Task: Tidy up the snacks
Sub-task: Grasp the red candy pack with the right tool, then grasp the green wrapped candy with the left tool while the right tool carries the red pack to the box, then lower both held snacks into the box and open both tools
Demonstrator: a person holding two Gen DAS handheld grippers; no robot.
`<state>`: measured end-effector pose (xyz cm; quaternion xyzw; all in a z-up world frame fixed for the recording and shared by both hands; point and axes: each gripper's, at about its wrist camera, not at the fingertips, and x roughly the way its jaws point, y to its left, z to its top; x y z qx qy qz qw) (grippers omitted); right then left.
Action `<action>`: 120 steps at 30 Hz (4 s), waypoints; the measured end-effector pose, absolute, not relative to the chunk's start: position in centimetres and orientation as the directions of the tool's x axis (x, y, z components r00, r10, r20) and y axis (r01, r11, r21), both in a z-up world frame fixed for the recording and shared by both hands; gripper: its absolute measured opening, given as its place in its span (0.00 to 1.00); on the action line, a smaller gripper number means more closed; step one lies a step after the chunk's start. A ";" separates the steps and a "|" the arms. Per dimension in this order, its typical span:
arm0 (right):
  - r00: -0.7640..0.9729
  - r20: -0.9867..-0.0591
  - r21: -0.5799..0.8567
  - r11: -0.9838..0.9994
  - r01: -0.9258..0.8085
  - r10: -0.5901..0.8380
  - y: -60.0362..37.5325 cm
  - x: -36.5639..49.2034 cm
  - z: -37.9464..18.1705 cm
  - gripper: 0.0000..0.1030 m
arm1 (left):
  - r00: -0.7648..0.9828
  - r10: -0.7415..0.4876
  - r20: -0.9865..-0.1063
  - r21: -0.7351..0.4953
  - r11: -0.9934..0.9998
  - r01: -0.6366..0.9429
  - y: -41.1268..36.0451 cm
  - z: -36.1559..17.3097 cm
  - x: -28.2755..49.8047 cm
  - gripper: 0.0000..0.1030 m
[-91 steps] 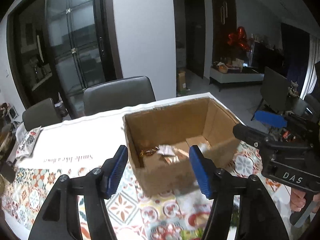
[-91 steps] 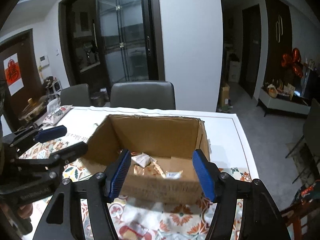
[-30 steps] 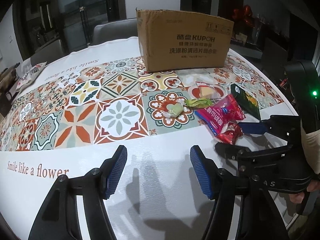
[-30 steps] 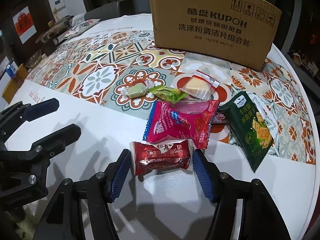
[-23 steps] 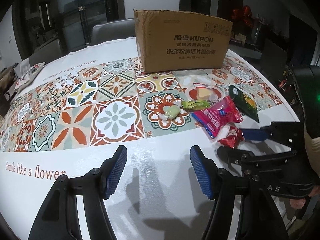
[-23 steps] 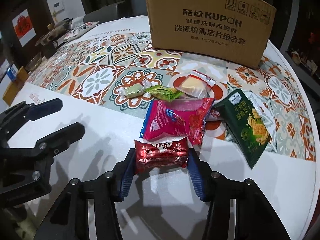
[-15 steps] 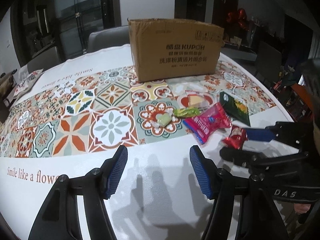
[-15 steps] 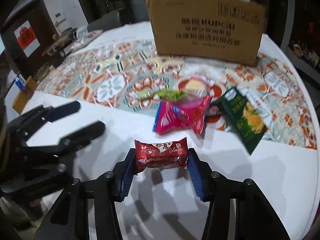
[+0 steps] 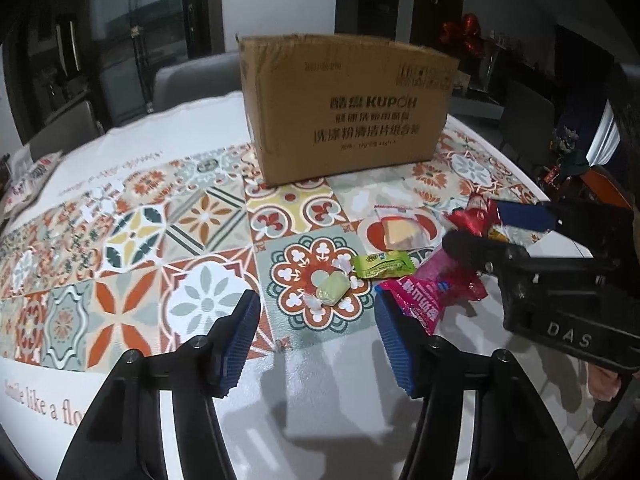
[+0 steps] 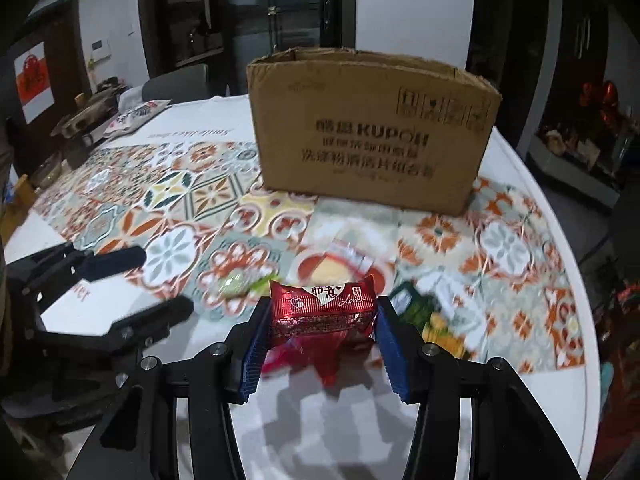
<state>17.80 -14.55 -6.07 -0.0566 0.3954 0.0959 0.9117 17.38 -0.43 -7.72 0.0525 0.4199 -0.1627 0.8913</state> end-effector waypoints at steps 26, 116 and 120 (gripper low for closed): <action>0.638 -0.760 -0.033 0.972 -0.231 0.126 -14.9 20.2 -8.1 0.50 | 0.494 -0.229 -0.839 -0.038 0.930 0.367 -3.0 -11.3 22.1 0.19; 0.794 -0.566 0.002 0.964 -0.267 0.222 -21.8 22.0 6.3 0.67 | 0.792 -0.237 -0.563 0.059 0.944 0.324 -6.6 7.4 21.6 0.61; 0.780 -0.582 0.004 0.960 -0.280 0.230 -22.3 20.1 5.1 0.67 | 0.781 -0.238 -0.578 0.054 0.943 0.328 -7.0 6.1 19.3 0.62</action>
